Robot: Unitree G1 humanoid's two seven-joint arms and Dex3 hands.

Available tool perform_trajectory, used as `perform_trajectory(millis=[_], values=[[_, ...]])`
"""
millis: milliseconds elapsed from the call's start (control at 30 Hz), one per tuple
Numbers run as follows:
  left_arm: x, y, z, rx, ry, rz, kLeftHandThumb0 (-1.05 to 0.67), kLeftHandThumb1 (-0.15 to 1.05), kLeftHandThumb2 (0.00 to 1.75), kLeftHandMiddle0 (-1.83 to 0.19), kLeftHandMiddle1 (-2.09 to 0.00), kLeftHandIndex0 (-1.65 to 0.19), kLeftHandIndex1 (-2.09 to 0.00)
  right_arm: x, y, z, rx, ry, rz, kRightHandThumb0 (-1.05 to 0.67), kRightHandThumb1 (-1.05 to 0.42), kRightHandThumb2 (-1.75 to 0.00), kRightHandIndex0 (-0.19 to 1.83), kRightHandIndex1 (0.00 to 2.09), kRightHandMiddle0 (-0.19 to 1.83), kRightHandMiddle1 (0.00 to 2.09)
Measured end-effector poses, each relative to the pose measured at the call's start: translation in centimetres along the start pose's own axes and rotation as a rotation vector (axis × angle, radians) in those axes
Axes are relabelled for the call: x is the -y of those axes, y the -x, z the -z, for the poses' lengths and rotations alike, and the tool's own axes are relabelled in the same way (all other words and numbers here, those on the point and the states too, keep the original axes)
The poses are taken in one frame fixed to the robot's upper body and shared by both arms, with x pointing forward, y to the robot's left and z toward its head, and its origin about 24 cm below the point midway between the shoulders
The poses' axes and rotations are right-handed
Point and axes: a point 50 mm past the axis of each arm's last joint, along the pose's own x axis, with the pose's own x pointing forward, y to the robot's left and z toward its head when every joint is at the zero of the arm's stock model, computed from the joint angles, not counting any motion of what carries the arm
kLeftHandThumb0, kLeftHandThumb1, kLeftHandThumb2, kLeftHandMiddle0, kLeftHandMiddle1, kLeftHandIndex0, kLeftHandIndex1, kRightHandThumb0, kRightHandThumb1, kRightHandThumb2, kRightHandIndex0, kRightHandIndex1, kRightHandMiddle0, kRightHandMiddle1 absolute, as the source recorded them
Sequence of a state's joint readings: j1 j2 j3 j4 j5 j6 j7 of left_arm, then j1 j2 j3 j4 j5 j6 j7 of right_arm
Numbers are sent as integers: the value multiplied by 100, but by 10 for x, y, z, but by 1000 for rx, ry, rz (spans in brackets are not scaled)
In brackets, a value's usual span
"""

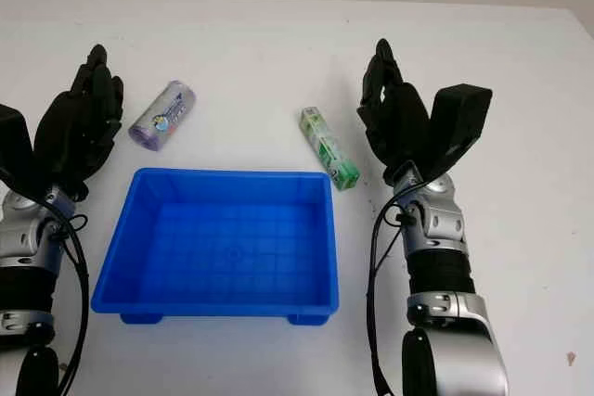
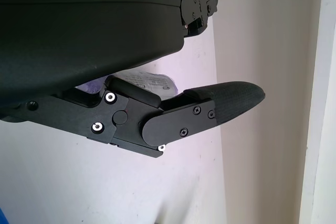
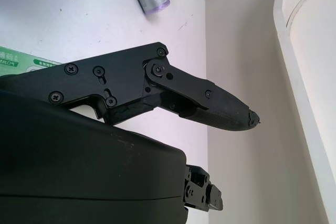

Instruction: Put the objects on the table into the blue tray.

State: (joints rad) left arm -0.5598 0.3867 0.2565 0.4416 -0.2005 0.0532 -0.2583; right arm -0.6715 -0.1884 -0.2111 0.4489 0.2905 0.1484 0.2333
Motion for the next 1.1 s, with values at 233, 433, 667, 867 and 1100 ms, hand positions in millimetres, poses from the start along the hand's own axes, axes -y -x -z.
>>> perform_trajectory(millis=[233, 433, 667, 867, 1100], values=[[0, 2, 1, -8, -1, 3, -79, 105, 70, 19, 0, 19, 0, -2, 0, 0, -1, 1, 0, -75, -105, -79, -19, 0, -19, 0], [-1, 2, 2, -11, -3, 5, -78, 105, 71, 19, 0, 19, 0, -2, 0, 7, -38, -6, -12, -72, -105, -68, -19, 0, -19, 0], [-3, 3, 1, -13, -9, 6, -78, 105, 72, 19, 0, 19, 0, 10, -3, -15, -22, 61, -40, -65, -105, -50, -19, 0, -19, 0], [-2, 2, 1, -14, -9, 7, -79, 105, 71, 19, 0, 19, 0, 18, -11, -64, 64, 294, -83, -60, -105, -26, -8, 7, -6, 8], [-2, 2, 5, -32, -10, 8, -80, 105, 70, 19, 0, 19, 0, 20, -21, -110, 120, 708, -111, -43, -90, -5, 14, 19, -8, 65]])
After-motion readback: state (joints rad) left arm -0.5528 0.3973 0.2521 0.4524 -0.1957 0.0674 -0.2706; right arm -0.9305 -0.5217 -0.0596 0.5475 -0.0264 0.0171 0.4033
